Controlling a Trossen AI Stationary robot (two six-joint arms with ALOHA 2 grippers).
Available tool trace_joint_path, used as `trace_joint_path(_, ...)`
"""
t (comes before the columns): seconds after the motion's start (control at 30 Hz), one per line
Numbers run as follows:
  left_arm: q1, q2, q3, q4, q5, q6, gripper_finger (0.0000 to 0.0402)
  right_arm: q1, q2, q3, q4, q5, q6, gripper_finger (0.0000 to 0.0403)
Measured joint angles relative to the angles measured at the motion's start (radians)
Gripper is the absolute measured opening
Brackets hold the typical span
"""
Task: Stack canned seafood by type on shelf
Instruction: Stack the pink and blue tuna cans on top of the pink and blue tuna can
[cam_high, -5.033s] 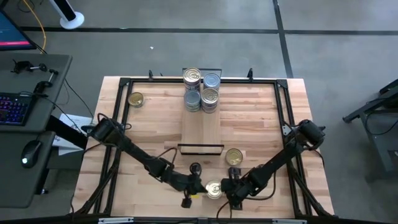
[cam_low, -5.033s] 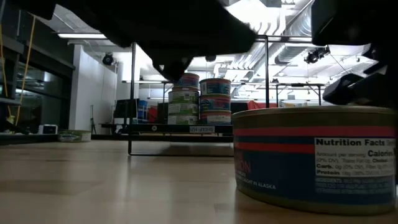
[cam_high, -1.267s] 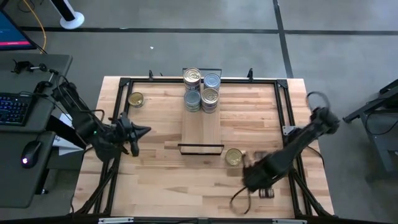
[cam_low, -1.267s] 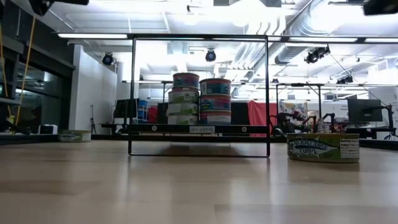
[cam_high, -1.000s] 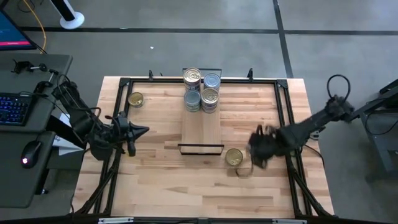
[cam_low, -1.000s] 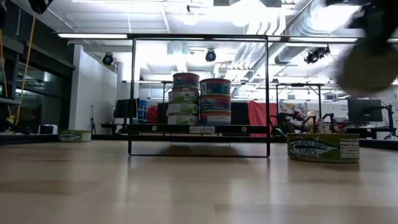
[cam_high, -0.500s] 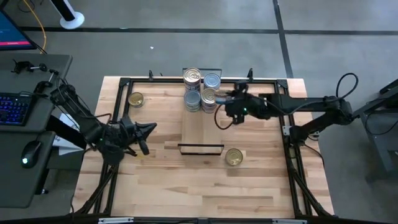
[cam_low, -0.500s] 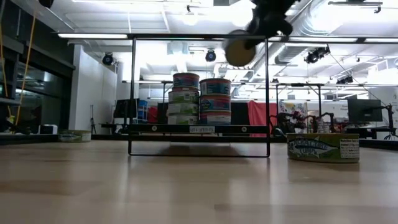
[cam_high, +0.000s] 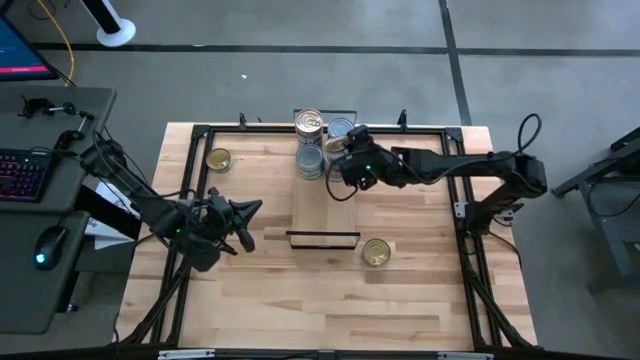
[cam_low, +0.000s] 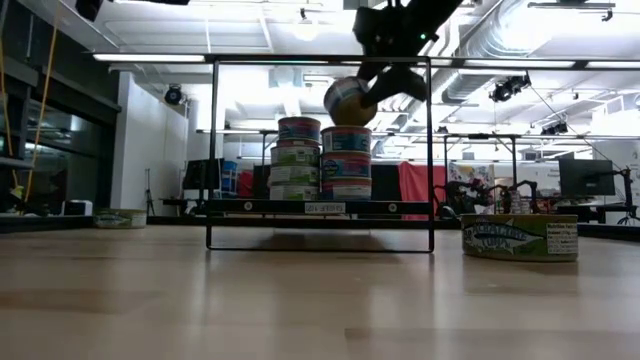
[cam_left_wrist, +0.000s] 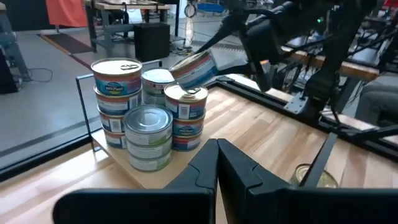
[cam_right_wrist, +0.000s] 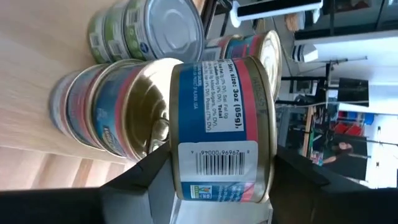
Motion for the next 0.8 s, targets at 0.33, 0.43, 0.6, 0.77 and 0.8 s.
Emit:
trace_joint_path(0.33,0.000,-0.016,0.000,-0.003,0.060,0.094,0.0000,-0.020,0.008,0.000,0.021,-0.083,0.030,0.0200)
trace_joint_path(0.43,0.000,-0.017,0.000,-0.002,0.078,0.100,0.0000,-0.017,0.008,0.000,0.019,-0.082,0.075,0.0200)
trace_joint_path(0.6,0.000,-0.017,0.000,-0.003,0.081,0.102,0.0000,-0.032,0.007,0.000,0.019,-0.083,0.067,0.0201)
trace_joint_path(0.77,0.000,-0.017,0.000,-0.015,0.080,0.102,0.0000,-0.068,0.007,0.000,0.020,-0.093,0.070,0.0202)
trace_joint_path(0.8,0.000,-0.017,0.000,-0.019,0.080,0.102,0.0000,-0.073,0.007,0.000,0.020,-0.102,0.066,0.0202)
